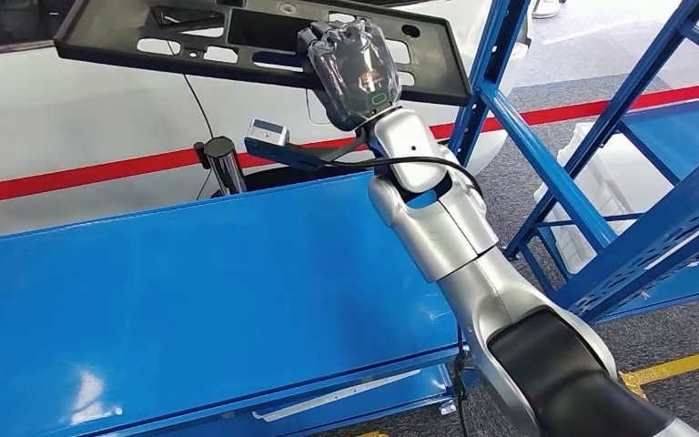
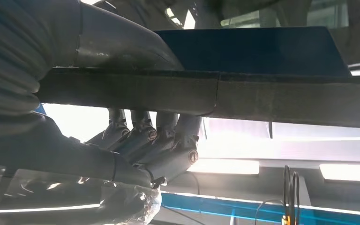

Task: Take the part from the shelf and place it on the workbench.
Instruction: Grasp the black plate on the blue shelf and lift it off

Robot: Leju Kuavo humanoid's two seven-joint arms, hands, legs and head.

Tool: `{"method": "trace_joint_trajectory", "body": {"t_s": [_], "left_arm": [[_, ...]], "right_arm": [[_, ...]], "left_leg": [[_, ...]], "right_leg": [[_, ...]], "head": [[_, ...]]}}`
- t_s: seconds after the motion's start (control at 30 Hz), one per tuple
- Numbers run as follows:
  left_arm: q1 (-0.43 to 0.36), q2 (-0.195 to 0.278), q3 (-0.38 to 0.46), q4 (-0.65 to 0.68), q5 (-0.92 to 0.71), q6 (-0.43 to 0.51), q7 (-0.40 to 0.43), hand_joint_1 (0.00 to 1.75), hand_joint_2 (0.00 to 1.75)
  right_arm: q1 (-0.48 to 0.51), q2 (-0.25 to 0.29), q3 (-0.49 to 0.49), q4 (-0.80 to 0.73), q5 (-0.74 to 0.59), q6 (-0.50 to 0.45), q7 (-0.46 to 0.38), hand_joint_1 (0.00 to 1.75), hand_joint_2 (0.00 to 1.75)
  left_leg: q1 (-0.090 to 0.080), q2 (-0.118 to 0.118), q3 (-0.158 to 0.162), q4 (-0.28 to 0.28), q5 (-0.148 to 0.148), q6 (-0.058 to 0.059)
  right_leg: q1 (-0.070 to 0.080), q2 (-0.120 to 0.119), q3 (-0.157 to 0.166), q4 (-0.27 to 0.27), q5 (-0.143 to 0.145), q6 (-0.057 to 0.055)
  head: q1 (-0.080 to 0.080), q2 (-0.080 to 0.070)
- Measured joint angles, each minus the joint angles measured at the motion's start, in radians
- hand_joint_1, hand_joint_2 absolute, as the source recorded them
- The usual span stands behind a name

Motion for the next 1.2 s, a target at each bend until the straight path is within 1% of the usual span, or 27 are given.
{"method": "trace_joint_trajectory", "body": {"t_s": [0.23, 0.33, 0.5, 0.7, 0.8, 0.87, 0.97, 1.0, 1.03, 1.07, 1.1, 1.13, 1.2], "left_arm": [[0.0, 0.001, 0.0, 0.0, 0.002, 0.002, -0.011, 0.0, 1.75], [0.0, 0.001, 0.0, 0.0, 0.002, 0.001, -0.012, 0.0, 1.75], [0.0, 0.003, 0.0, 0.0, -0.002, -0.009, -0.016, 0.0, 1.75], [0.0, 0.004, 0.0, 0.0, -0.009, -0.015, -0.025, 0.0, 1.75], [0.0, 0.005, 0.0, 0.0, -0.023, -0.017, -0.017, 0.0, 1.75], [0.0, 0.006, 0.0, 0.0, -0.032, -0.019, -0.009, 0.0, 1.75], [-0.001, 0.007, -0.001, 0.0, -0.04, -0.019, -0.006, 0.0, 1.75], [-0.002, 0.007, -0.001, 0.0, -0.042, -0.019, -0.006, 0.0, 1.75], [-0.002, 0.006, -0.001, 0.0, -0.043, -0.019, -0.006, 0.0, 1.75], [-0.003, 0.005, -0.001, 0.0, -0.043, -0.019, -0.006, 0.0, 1.75], [-0.004, 0.004, -0.001, 0.0, -0.043, -0.019, -0.006, 0.0, 1.75], [-0.005, 0.003, -0.001, 0.0, -0.043, -0.019, -0.005, 0.0, 1.75], [-0.006, 0.003, -0.001, 0.0, -0.04, -0.017, 0.0, 0.0, 1.75]], "right_arm": [[-0.008, -0.009, 0.011, -0.029, -0.013, 0.002, 0.0, 1.75, 1.75], [-0.008, -0.013, 0.014, -0.042, -0.051, 0.012, -0.001, 1.75, 1.75], [-0.008, -0.025, 0.014, -0.091, -0.227, 0.052, -0.029, 1.75, 1.75], [-0.01, -0.049, 0.015, -0.163, -0.433, 0.163, -0.035, 1.75, 1.75], [-0.01, -0.058, 0.02, -0.174, -0.498, 0.2, -0.022, 1.75, 1.75], [-0.009, -0.061, 0.031, -0.173, -0.517, 0.21, -0.014, 1.75, 1.75], [-0.008, -0.059, 0.063, -0.15, -0.509, 0.21, -0.001, 1.75, 1.75], [-0.006, -0.056, 0.075, -0.137, -0.503, 0.208, 0.002, 1.75, 1.75], [-0.004, -0.051, 0.087, -0.123, -0.496, 0.206, 0.005, 1.75, 1.75], [-0.001, -0.046, 0.096, -0.111, -0.491, 0.204, 0.007, 1.75, 1.75], [0.0, -0.041, 0.104, -0.098, -0.487, 0.203, 0.008, 1.75, 1.75], [0.001, -0.037, 0.112, -0.083, -0.483, 0.202, 0.009, 1.75, 1.75], [0.005, -0.028, 0.131, -0.047, -0.478, 0.202, 0.01, 1.75, 1.75]], "left_leg": [[0.0, 0.0, 0.0, 0.0, 0.0, 0.0], [0.0, 0.0, 0.0, 0.0, 0.0, 0.0], [0.0, 0.0, 0.0, 0.0, 0.0, 0.0], [0.0, 0.0, -0.001, 0.0, 0.0, 0.0], [-0.001, 0.0, -0.002, 0.003, -0.003, 0.004], [-0.002, 0.0, -0.003, 0.005, -0.005, 0.008], [-0.003, 0.0, -0.004, 0.008, -0.006, 0.013], [-0.004, 0.0, -0.003, 0.007, -0.004, 0.017], [-0.001, 0.001, 0.0, 0.0, 0.002, 0.021], [0.001, 0.003, 0.005, -0.01, 0.008, 0.026], [0.005, 0.005, 0.009, -0.019, 0.015, 0.03], [0.008, 0.007, 0.013, -0.027, 0.02, 0.034], [0.008, 0.008, 0.012, -0.029, 0.023, 0.036]], "right_leg": [[0.0, 0.0, 0.0, 0.0, 0.0, 0.0], [0.0, 0.0, 0.0, 0.0, 0.0, 0.0], [0.0, 0.0, -0.001, 0.0, 0.0, 0.0], [0.0, 0.0, -0.001, 0.0, 0.0, 0.0], [-0.003, 0.0, 0.0, -0.001, 0.0, 0.001], [-0.004, 0.0, 0.0, -0.001, 0.0, 0.001], [-0.006, 0.0, 0.0, -0.002, 0.002, 0.004], [-0.006, 0.0, 0.001, -0.003, 0.003, 0.006], [-0.004, 0.0, 0.001, -0.003, 0.003, 0.009], [-0.003, -0.001, -0.003, 0.003, -0.004, 0.011], [-0.001, -0.002, -0.014, 0.028, -0.02, 0.01], [-0.001, -0.004, -0.034, 0.074, -0.047, 0.007], [-0.006, -0.005, -0.091, 0.212, -0.108, 0.004]], "head": [[0.0, 0.0], [0.0, 0.0], [0.0, 0.0], [0.0, 0.0], [0.0, 0.0], [0.0, 0.0], [0.0, 0.0], [0.0, 0.0], [0.0, 0.0], [0.0, 0.0], [0.001, 0.0], [0.002, 0.0], [0.004, 0.0]]}}
